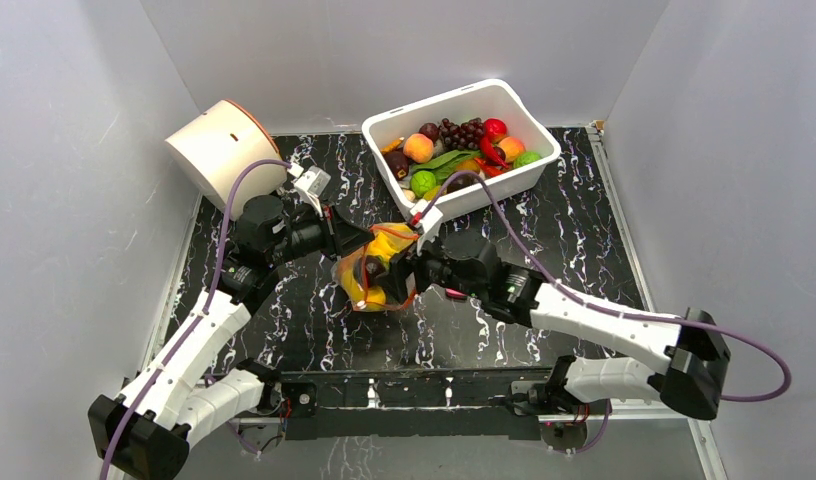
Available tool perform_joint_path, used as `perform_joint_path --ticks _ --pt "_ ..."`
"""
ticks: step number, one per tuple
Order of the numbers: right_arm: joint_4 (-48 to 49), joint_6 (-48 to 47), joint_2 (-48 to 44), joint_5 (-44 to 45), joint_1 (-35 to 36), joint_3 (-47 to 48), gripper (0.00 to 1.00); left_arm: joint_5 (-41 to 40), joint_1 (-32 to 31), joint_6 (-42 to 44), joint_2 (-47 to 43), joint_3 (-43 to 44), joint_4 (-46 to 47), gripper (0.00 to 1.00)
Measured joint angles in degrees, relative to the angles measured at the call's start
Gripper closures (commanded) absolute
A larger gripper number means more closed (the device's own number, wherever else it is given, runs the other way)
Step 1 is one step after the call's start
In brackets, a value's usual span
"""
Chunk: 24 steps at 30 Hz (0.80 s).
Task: Place the food in the zip-top bag and seal the zipper
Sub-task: Place the fake fruit in the zipper food storage bag.
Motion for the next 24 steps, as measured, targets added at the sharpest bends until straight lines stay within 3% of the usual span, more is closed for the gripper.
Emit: perform_joint_path --ticks 4,8,14,17,24 --pt "-3.3 -6.6 -4.3 -2.1 0.0 0.3 0.33 0.0 0.0 0.2 0.0 0.0 0.0 1.0" --pt "-6.0 -13.9 -6.2 -8.1 0.0 0.3 0.52 0.1 0.0 0.2 0.0 0.0 0.0 1.0" --pt "-5.6 -20.8 -7.3 -18.8 0.0 -3.7 0.65 0.2 0.0 0.3 0.0 0.1 -0.2 1.0" --pt "-4.7 -22.4 -6.8 -21.9 0.1 -5.0 0.66 0.2 0.0 0.4 0.0 0.2 -0.4 1.0" --pt "-1.7 -27.2 -5.9 -23.6 2.1 -6.1 0.56 0.2 0.0 0.4 0.1 0.2 -0.5 1.0"
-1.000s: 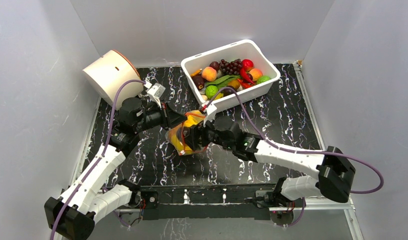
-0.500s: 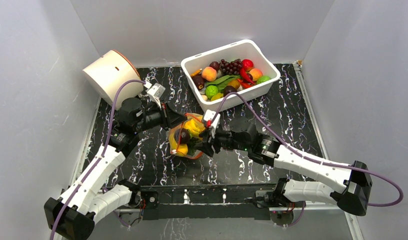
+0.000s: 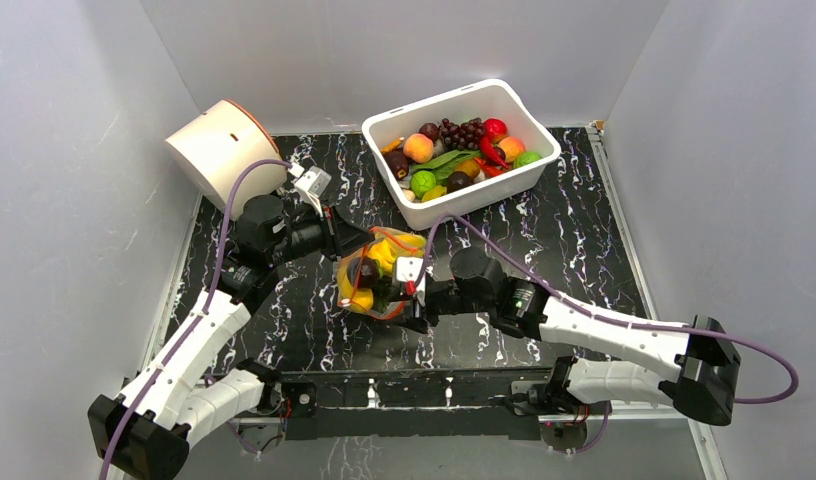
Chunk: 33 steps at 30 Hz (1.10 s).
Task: Place the food in the zip-top bag and seal the zipper
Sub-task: Place the fake fruit in the zipper food storage bag, then zip the zipper food storage bag at the center of the board.
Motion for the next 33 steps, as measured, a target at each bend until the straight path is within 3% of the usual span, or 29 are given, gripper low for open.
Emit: perform_joint_path --ticks 11,23,25,30,33 --pt "0.6 -5.6 5.3 3.2 5.1 0.0 0.56 0.0 0.0 0.0 0.2 0.0 0.1 1.0" --pt "7.9 -7.0 9.4 8.2 7.6 -1.0 0.58 0.0 0.0 -0.1 0.4 0.0 0.3 1.0" --pt "8.0 -7.5 10.3 8.9 7.6 -1.1 0.63 0.0 0.0 -0.1 0.6 0.0 0.7 1.0" --pt "9.1 -8.4 10.6 10.5 7.7 -1.1 1.0 0.0 0.0 -0.2 0.7 0.0 1.0 1.0" --pt "9.5 -7.8 10.1 12.2 7.9 -1.1 1.0 0.2 0.0 -0.2 0.7 0.0 1.0 1.0"
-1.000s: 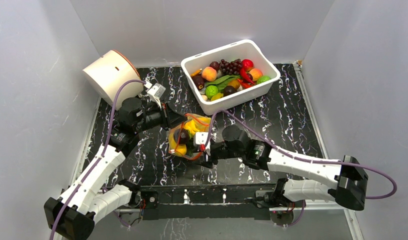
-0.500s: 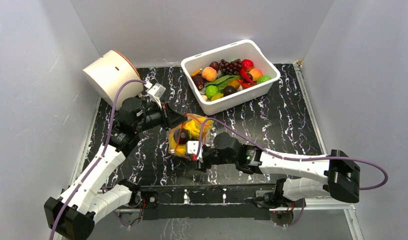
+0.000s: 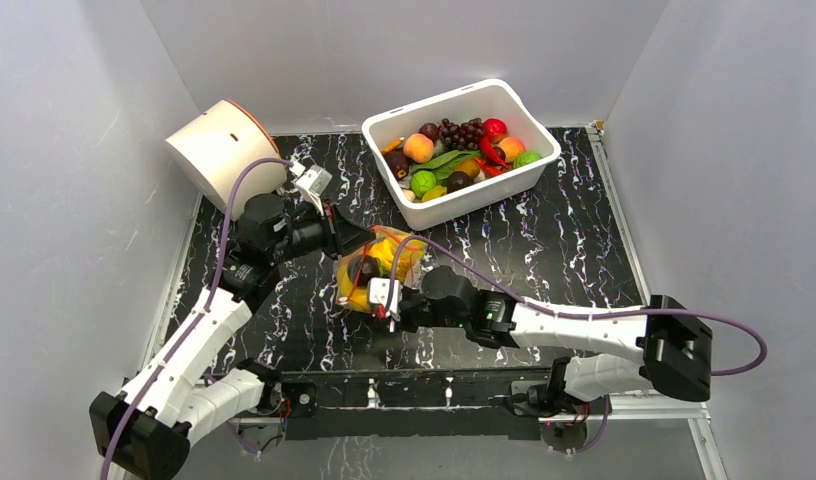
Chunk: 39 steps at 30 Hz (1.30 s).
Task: Place the food in the zip-top bag and seal the zipper
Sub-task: Zip the zipper food storage bag at the center of the board.
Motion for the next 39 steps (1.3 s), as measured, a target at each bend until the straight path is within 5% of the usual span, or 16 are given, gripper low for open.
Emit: perform_joint_path --ticks 2,7,10,27,39 --pt "-0.1 0.9 -1.1 1.6 0.0 0.0 1.0 0.6 0.0 0.0 0.1 0.0 0.3 0.96" --pt "-0.8 3.5 -5.5 5.5 0.1 0.2 1.0 5.2 0.0 0.6 1.4 0.4 2.2 0.55" --pt "-1.0 4.7 -7.4 7.3 0.0 0.3 1.0 8.2 0.0 2.8 2.8 2.4 1.6 0.45" --pt "-5.2 7.0 -11.2 11.4 0.0 0.4 1.0 19.8 0.0 37.7 -9.9 2.8 -12.9 0.46" --pt "-5.4 7.4 -11.2 11.4 0.0 0.5 1.0 16.4 0.0 45.6 -14.8 -6.3 -18.1 0.44"
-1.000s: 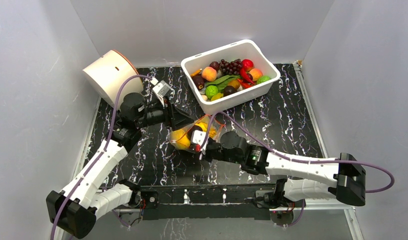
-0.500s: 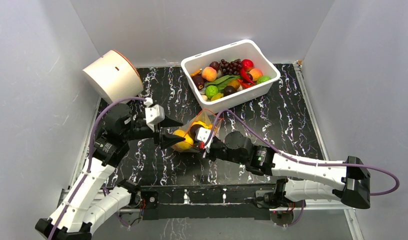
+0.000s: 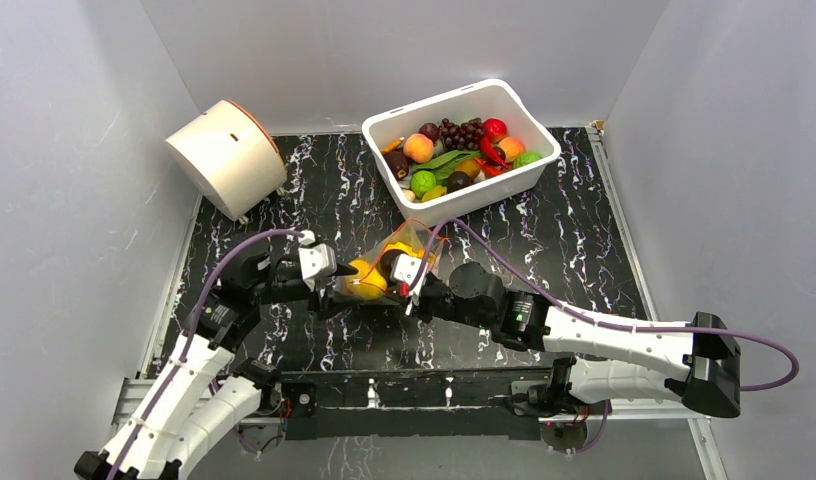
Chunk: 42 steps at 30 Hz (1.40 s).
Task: Place the food in the zip-top bag and seal the zipper
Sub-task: Zip the zipper food storage bag at the center of the board.
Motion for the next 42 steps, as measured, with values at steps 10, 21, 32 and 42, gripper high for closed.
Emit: perform_joint_path --ticks 10,21,32,42 --pt "-0.5 -0.2 0.0 -1.0 0.0 0.0 1.0 -5.8 0.0 2.4 -2.5 -2.9 0.0 0.67" --pt "-1.1 -0.2 0.0 -1.8 0.0 0.0 0.99 -5.1 0.0 3.2 -4.5 -5.7 0.9 1.0" --pt "-1.2 -1.9 -0.7 -7.0 0.0 3.4 0.69 -5.1 0.0 2.7 -6.6 -6.5 2.1 1.0" --pt "-0.8 -6.5 2.9 -11.7 0.0 9.9 0.66 -4.4 0.0 0.3 -6.7 -7.5 5.2 1.0"
